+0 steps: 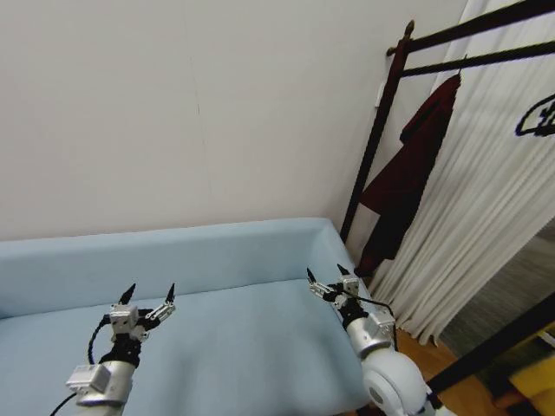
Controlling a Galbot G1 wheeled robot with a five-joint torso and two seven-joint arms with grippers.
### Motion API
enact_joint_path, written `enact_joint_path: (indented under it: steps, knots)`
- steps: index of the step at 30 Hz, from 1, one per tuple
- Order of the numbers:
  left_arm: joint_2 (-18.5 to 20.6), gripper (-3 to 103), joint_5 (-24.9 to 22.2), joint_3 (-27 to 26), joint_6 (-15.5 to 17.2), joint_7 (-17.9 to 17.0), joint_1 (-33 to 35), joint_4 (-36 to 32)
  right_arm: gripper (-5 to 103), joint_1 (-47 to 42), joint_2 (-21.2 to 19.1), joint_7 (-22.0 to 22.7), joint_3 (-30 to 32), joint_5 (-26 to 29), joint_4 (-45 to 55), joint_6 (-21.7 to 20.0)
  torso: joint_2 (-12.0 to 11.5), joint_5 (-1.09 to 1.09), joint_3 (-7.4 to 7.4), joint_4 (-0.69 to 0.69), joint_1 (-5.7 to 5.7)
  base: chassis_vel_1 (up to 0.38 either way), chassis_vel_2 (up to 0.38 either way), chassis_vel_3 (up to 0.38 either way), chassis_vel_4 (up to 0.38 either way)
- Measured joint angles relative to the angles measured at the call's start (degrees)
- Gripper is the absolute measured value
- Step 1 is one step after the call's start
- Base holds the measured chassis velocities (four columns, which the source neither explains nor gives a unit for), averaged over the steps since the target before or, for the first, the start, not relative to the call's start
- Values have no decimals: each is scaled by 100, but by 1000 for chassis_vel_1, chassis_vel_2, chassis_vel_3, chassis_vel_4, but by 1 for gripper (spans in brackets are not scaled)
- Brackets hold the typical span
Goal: Pick up the clothes from the sofa and hang them on the clothes hanger.
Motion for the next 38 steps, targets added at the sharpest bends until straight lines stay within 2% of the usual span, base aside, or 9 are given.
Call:
enact_joint_path:
  steps: [7, 38]
  knots:
    - [193, 100, -89, -24, 138, -135, -102, 34, 100, 53, -69, 166, 29, 79, 46, -34, 0, 0, 1, 0, 0, 0, 0, 0, 0]
    - [222, 100, -99, -22, 153, -148, -119, 52, 100, 98, -90, 172, -6, 108, 25, -36, 0, -1, 1, 0, 1, 0, 0, 0, 0]
